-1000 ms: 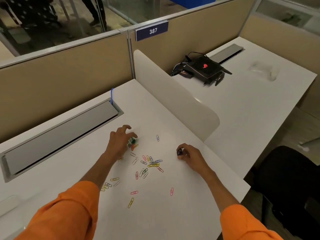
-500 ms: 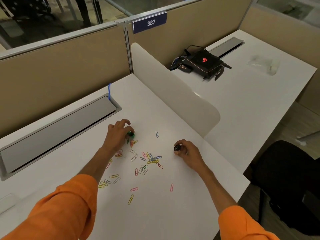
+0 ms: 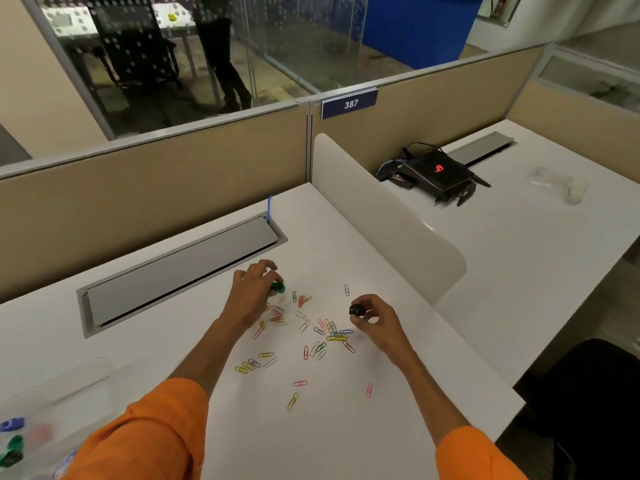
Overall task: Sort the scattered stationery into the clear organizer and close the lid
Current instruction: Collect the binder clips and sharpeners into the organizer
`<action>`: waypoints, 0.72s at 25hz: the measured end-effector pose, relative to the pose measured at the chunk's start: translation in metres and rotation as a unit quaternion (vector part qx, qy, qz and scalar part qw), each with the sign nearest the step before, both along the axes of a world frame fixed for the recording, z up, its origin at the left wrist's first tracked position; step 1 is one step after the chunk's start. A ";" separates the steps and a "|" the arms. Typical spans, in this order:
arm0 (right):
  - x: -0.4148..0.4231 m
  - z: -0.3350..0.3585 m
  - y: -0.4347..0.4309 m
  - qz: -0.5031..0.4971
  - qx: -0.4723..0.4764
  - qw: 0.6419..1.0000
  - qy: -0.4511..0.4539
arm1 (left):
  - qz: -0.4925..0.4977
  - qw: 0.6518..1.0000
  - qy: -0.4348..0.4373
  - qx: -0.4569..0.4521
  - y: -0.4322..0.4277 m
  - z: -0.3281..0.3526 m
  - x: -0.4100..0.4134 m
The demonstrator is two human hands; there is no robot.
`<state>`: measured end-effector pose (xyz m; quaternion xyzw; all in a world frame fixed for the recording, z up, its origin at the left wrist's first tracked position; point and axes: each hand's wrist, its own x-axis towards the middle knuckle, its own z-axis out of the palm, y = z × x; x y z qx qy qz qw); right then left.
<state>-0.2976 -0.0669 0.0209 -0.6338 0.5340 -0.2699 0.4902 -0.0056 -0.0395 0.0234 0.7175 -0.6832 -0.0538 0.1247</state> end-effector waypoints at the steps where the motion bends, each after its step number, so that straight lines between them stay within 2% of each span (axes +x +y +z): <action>1: 0.006 0.002 0.004 0.003 0.001 1.000 -0.007 | 0.004 1.000 -0.003 -0.004 0.008 0.003 0.006; 10: 0.071 0.027 0.049 0.082 -0.014 0.996 -0.014 | 0.064 0.998 -0.008 -0.026 0.099 0.026 0.058; 18: 0.184 0.030 0.108 0.157 -0.046 0.986 0.024 | 0.149 0.989 -0.007 -0.026 0.204 0.036 0.123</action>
